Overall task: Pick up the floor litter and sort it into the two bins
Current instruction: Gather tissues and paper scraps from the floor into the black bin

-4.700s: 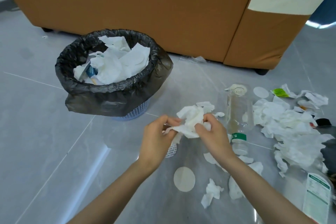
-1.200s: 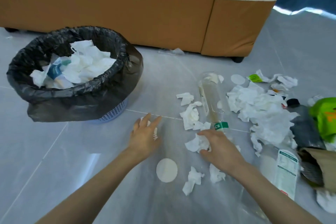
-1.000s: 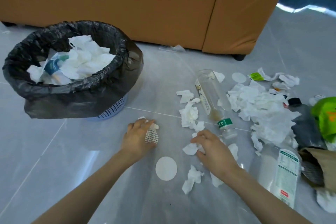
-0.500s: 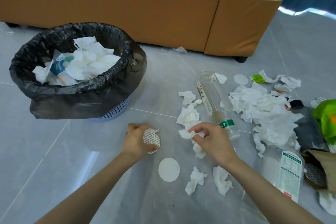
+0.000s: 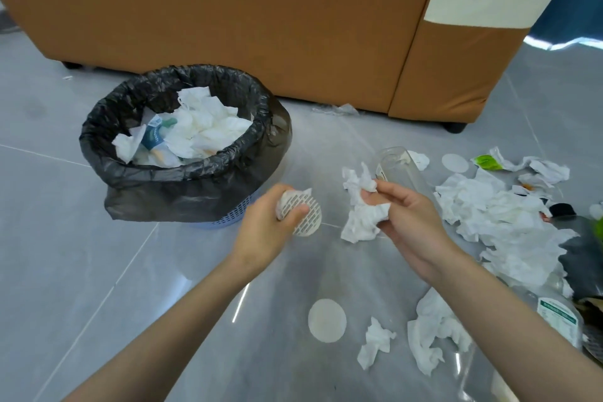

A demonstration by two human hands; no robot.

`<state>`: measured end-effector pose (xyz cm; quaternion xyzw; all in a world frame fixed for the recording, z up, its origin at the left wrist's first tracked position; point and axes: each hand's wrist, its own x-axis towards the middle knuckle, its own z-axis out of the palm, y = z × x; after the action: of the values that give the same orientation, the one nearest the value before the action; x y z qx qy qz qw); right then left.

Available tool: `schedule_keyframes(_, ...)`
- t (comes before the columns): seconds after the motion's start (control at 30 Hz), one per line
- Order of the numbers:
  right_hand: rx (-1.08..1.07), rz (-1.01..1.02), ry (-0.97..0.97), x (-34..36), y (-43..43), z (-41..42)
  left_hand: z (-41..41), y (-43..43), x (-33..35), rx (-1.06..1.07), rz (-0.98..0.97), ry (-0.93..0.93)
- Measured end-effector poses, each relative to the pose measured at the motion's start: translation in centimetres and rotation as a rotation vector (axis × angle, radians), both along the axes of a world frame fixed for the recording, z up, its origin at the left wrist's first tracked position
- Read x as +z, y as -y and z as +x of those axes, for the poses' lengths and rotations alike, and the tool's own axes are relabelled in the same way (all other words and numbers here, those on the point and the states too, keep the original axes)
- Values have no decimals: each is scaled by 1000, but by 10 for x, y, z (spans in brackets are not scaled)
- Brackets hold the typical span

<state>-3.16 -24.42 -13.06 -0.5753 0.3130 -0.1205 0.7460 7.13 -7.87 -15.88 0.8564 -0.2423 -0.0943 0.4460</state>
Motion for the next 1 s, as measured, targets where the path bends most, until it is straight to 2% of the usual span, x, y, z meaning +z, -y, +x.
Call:
schedule_keyframes(0.13,-1,127,118,30,-7,30,6,2,60,33,-251,39)
schedule_keyframes(0.3,102,119,227,68,-25,83,32,-16,109,159,-399,66)
schedule_keyframes(0.5,296,-87,199,82,-71,152,79,-49,107,369,-206,220)
schedule_keyframes(0.7,417,-370,160,83,-83,191,110,-67,100,418,-60,203)
schedule_keyframes(0.77,385,-450,189,81,-76,191,116,-71,99,408,-12,211)
schedule_keyframes(1.0,42,-426,215,64,-47,163,96,-51,93,246,52,461)
